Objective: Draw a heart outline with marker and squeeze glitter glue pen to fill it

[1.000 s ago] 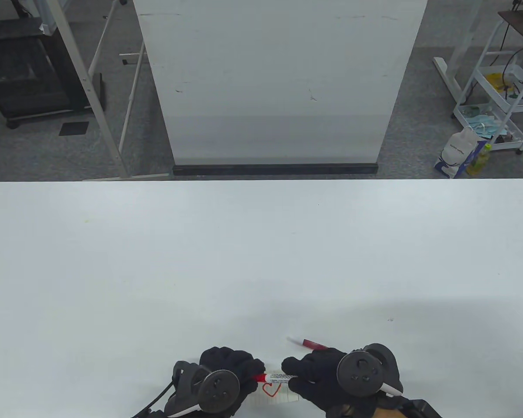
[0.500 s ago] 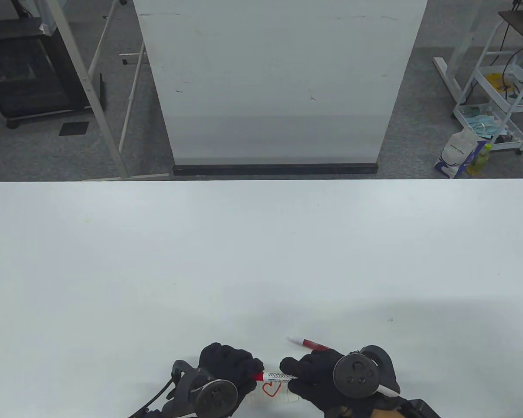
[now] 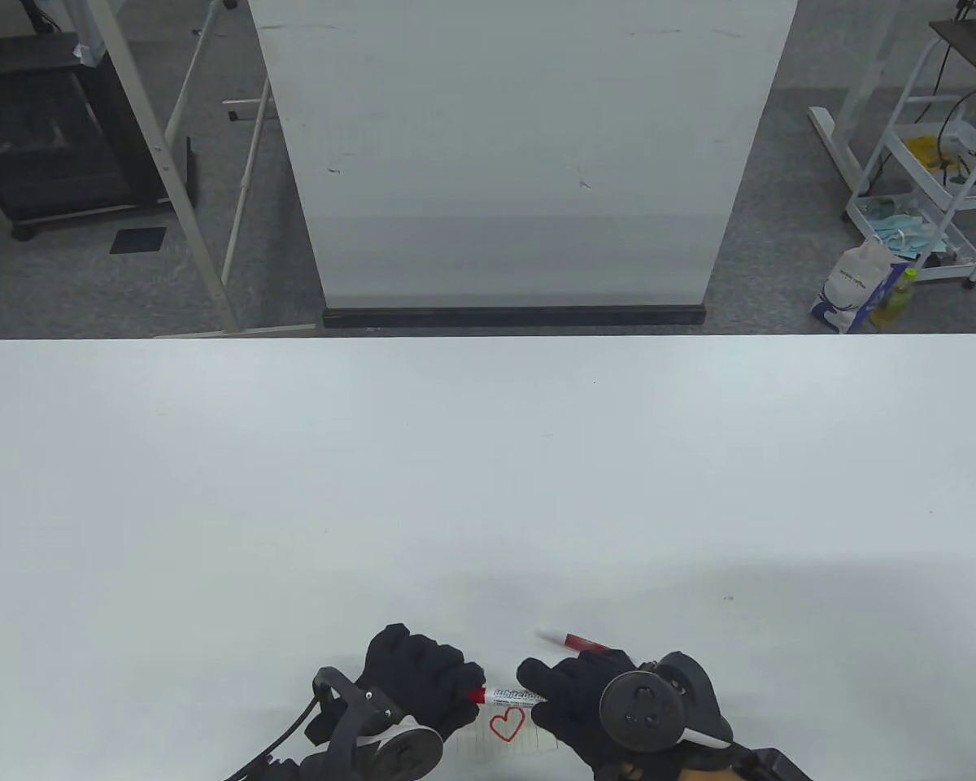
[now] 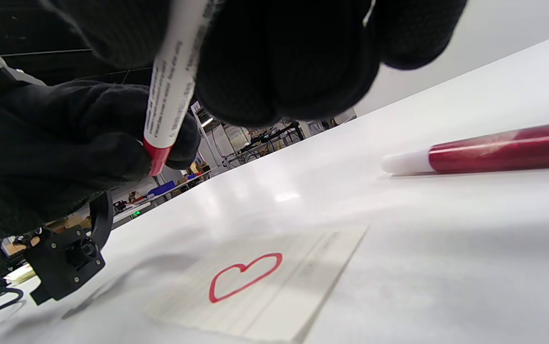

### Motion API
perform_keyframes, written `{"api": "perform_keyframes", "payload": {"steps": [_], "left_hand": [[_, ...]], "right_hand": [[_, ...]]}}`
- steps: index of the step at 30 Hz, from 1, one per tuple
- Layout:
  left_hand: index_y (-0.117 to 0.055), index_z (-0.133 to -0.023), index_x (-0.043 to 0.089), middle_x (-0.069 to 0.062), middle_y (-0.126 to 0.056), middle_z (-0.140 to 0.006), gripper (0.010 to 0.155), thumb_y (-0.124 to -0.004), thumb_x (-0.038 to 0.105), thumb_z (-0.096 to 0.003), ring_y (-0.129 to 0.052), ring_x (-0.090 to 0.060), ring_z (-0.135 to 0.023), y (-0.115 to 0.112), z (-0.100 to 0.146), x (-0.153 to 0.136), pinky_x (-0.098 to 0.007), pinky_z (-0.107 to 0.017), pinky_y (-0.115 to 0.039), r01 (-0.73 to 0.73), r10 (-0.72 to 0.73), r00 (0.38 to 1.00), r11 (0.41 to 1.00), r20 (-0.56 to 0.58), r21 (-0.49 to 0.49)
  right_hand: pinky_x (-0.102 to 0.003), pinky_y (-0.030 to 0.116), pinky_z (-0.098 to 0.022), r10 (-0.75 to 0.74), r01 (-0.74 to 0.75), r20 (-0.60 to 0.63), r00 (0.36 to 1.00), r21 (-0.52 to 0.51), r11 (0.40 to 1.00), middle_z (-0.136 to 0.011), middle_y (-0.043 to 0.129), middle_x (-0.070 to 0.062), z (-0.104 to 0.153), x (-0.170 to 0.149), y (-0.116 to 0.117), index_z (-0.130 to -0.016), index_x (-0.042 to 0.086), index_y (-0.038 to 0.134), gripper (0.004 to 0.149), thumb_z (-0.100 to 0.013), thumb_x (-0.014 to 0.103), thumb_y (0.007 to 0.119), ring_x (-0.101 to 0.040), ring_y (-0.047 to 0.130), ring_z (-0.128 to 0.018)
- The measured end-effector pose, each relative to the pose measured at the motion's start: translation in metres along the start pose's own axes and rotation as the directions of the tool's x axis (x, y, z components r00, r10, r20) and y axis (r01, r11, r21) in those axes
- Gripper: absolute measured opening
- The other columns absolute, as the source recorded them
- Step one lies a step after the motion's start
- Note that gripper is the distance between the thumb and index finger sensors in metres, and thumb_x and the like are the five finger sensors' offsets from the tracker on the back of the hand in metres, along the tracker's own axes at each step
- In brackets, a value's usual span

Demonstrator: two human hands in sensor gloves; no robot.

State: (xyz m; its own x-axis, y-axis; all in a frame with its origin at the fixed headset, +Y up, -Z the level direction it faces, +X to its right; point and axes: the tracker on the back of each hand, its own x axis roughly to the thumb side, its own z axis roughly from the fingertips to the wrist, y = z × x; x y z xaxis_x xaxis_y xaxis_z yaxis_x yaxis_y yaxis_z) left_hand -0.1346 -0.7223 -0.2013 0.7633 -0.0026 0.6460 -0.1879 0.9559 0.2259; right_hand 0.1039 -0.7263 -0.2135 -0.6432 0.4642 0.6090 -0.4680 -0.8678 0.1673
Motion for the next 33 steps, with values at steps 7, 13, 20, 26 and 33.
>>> {"api": "perform_keyframes", "payload": {"steps": [7,13,20,26,33], "left_hand": [[-0.083,-0.087,0.027,-0.002,-0.089,-0.086,0.046,-0.076,0.047,-0.0459,-0.088,-0.031,-0.076,-0.001,-0.002,-0.01,-0.067,-0.067,-0.06,0.053,-0.054,0.998,0.998,-0.044,-0.017],[-0.084,-0.087,0.027,-0.002,-0.09,-0.087,0.046,-0.076,0.046,-0.0462,-0.088,-0.032,-0.077,-0.006,-0.003,-0.026,-0.068,-0.067,-0.06,0.136,-0.148,0.981,0.986,-0.128,-0.094],[-0.085,-0.087,0.027,-0.003,-0.09,-0.087,0.046,-0.077,0.046,-0.0464,-0.088,-0.033,-0.078,-0.015,-0.003,-0.05,-0.068,-0.067,-0.06,0.159,-0.219,0.94,0.96,-0.262,-0.232],[-0.085,-0.087,0.027,-0.003,-0.091,-0.088,0.045,-0.078,0.045,-0.0467,-0.088,-0.035,-0.079,-0.024,-0.002,-0.065,-0.068,-0.067,-0.059,0.13,-0.253,0.902,0.932,-0.35,-0.339],[-0.086,-0.087,0.027,-0.003,-0.092,-0.087,0.045,-0.082,0.045,-0.0468,-0.088,-0.035,-0.08,-0.028,-0.002,-0.071,-0.068,-0.068,-0.059,0.119,-0.295,0.874,0.901,-0.387,-0.417]], "right_hand": [[-0.069,0.052,-0.067,0.218,-0.217,-0.006,0.976,-0.11,0.97,-0.106,0.062,-0.018,0.003,0.002,-0.014,-0.106,0.021,0.051,0.078,-0.041,0.059,0.07,-0.043,0.071,-0.091],[-0.072,0.047,-0.068,0.35,-0.355,-0.131,0.928,-0.014,0.935,-0.111,0.05,-0.021,0.001,-0.01,-0.016,-0.109,0.02,0.045,0.084,-0.04,0.061,0.071,-0.05,0.061,-0.097],[-0.071,0.049,-0.067,0.47,-0.444,-0.256,0.845,0.153,0.883,-0.11,0.052,-0.023,-0.004,-0.027,-0.007,-0.108,0.019,0.048,0.084,-0.04,0.059,0.076,-0.05,0.063,-0.096],[-0.07,0.051,-0.067,0.48,-0.417,-0.313,0.819,0.249,0.874,-0.107,0.058,-0.023,-0.008,-0.038,-0.001,-0.105,0.017,0.057,0.075,-0.042,0.05,0.081,-0.048,0.068,-0.093],[-0.068,0.055,-0.066,0.518,-0.425,-0.357,0.777,0.31,0.85,-0.103,0.066,-0.021,-0.009,-0.049,0.006,-0.101,0.016,0.067,0.069,-0.042,0.047,0.082,-0.046,0.074,-0.088]]}}
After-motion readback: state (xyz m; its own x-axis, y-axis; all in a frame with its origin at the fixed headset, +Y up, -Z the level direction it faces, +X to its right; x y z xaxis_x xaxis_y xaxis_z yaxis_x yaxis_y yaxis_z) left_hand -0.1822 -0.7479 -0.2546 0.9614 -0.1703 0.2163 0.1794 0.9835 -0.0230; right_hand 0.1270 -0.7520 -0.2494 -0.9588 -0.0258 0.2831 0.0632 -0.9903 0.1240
